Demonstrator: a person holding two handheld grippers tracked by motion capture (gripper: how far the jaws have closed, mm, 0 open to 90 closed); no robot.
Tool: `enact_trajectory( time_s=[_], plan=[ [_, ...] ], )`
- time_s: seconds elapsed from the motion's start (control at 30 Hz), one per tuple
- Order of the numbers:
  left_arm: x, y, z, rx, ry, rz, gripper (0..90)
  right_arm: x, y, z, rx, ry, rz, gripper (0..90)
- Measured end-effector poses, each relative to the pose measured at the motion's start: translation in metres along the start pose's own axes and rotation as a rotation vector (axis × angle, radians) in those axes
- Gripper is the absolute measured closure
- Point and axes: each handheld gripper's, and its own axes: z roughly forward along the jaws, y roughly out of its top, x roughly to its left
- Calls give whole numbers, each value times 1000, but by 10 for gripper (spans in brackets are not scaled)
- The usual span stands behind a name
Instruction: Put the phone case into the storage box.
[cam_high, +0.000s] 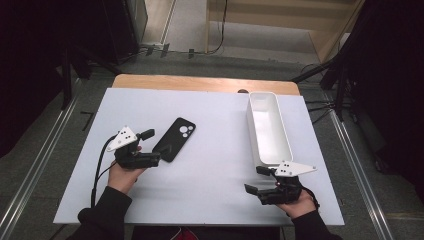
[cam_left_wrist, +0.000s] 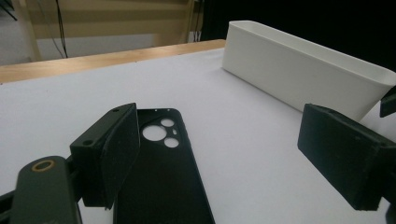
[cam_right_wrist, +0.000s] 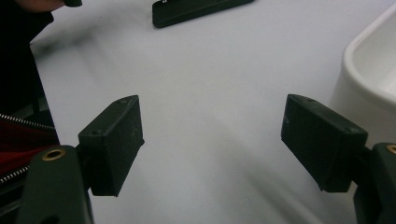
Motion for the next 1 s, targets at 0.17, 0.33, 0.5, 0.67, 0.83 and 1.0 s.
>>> enact_trajectory(
  time_s=[0.17, 0.33, 0.5, 0.67, 0.83, 1.0],
  plan=[
    [1, 4, 7, 3, 13, -4, 130, 0, 0, 1, -2, 0, -6, 194],
    [4, 8, 13, 1, 8, -13, 129, 0, 0, 1, -2, 0, 0, 194],
    [6, 12, 21, 11, 5, 5, 127, 0, 0, 1, -3, 1, -1, 194],
    [7, 18, 29, -5, 12, 19, 128, 0, 0, 1, -3, 0, 0, 194],
    [12, 23, 38, -3, 23, 33, 140, 0, 0, 1, -4, 3, 1, 194],
    [15, 28, 48, -7, 30, 36, 140, 0, 0, 1, -2, 3, 5, 194]
  ],
)
